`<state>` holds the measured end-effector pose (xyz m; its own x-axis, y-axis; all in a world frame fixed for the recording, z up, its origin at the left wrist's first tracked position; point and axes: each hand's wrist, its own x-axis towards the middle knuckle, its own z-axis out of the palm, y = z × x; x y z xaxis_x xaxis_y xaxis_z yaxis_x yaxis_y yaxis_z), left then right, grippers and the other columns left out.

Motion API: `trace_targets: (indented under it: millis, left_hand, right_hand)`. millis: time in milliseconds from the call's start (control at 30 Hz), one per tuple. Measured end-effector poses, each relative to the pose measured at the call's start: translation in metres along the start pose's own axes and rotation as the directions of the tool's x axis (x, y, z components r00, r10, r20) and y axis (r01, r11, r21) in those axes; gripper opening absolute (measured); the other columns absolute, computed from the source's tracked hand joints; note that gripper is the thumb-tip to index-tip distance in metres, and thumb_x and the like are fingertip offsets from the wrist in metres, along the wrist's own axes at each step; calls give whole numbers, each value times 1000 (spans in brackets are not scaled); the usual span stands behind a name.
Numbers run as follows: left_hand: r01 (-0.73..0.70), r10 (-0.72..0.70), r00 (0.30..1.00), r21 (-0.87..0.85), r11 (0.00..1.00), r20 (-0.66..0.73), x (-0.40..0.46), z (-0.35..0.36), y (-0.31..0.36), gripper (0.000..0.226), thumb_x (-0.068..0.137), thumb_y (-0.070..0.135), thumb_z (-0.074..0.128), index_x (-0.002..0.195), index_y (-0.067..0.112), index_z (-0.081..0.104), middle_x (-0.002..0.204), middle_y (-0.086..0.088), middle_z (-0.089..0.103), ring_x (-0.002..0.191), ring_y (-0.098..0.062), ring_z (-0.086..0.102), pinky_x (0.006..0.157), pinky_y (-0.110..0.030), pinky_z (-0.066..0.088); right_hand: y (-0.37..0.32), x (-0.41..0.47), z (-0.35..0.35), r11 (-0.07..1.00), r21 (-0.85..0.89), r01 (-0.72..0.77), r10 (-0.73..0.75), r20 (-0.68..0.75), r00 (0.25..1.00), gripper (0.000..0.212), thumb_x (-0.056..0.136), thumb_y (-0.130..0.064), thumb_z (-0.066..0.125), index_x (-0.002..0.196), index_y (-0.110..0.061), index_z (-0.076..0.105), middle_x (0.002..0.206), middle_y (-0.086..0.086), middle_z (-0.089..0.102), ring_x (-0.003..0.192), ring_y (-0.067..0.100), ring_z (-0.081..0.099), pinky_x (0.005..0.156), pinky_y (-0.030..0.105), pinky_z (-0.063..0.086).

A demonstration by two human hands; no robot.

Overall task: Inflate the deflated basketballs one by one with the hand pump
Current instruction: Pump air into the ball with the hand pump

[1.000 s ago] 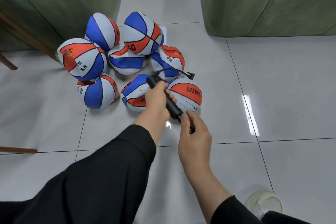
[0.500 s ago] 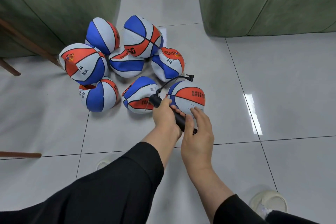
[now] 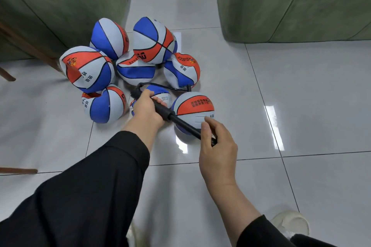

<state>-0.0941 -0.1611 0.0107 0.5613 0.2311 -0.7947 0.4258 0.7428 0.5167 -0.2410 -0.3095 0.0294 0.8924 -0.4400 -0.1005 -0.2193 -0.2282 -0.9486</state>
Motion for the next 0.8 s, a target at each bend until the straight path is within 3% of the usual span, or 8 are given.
trace_targets:
  millis: [167, 233, 333, 467, 567, 667, 733, 800]
  left_hand:
    - [65, -63, 997, -29, 997, 53, -20, 4, -45, 15, 91, 14, 64, 83, 15, 51, 55, 5, 50, 38, -10, 44, 42, -20, 44]
    - [56, -56, 996, 2, 998, 66, -35, 10, -64, 13, 91, 14, 62, 85, 15, 50, 55, 4, 49, 37, -11, 42, 40, -21, 42]
    - [59, -59, 996, 11, 998, 67, -53, 14, -82, 16, 91, 11, 59, 80, 15, 48, 54, 2, 45, 38, -12, 40, 40, -21, 40]
    - [109, -110, 993, 15, 994, 52, -54, 12, -78, 21, 91, 9, 61, 74, 13, 49, 54, 2, 47, 38, -12, 42, 42, -20, 43]
    - [45, -52, 996, 93, 995, 75, -46, 20, -63, 18, 92, 9, 61, 78, 14, 50, 56, 2, 47, 41, -12, 42, 43, -20, 43]
    - [30, -37, 996, 76, 997, 85, -21, 19, -29, 22, 93, 13, 62, 76, 17, 49, 57, 5, 47, 41, -11, 42, 57, -23, 49]
    - [51, -52, 998, 63, 997, 22, -3, 11, -12, 20, 91, 14, 63, 77, 17, 49, 55, 7, 48, 38, -11, 44, 62, -25, 54]
    - [45, -44, 999, 53, 998, -16, 3, 6, -13, 17, 91, 14, 63, 79, 16, 51, 55, 6, 50, 37, -11, 45, 55, -23, 54]
  right_hand:
    - [4, -2, 10, 1000, -14, -6, 6, -8, 1000, 35, 103, -34, 55, 132, -19, 66, 129, -10, 65, 106, -22, 52, 95, 12, 46]
    - [5, -2, 12, 1000, -23, -2, 1, -38, 999, 37, 103, -35, 54, 133, -17, 66, 134, -9, 64, 116, -13, 53, 101, 11, 43]
    - [6, 2, 13, 999, -36, -7, 4, -74, 997, 37, 103, -35, 51, 131, -17, 67, 133, -6, 65, 125, 6, 56, 107, 25, 45]
    - [2, 2, 14, 997, -69, -40, 41, 9, 999, 41, 100, -46, 49, 125, -21, 69, 119, -8, 69, 113, 9, 62, 99, 32, 53]
    - [3, 1, 9, 998, -20, -65, 65, -10, 998, 35, 101, -43, 52, 119, -21, 72, 110, -7, 71, 103, 8, 64, 92, 31, 55]
    - [4, -1, 1, 998, 17, -60, 61, -44, 997, 28, 101, -38, 57, 114, -19, 74, 102, -3, 72, 91, 5, 63, 87, 35, 56]
    - [4, -2, -2, 998, 19, -58, 59, -32, 998, 27, 100, -36, 59, 115, -19, 74, 102, -4, 72, 90, 6, 64, 86, 34, 56]
    - [4, -3, -2, 997, 28, -68, 69, -21, 997, 29, 101, -36, 58, 120, -21, 73, 106, -8, 72, 98, 6, 65, 89, 31, 55]
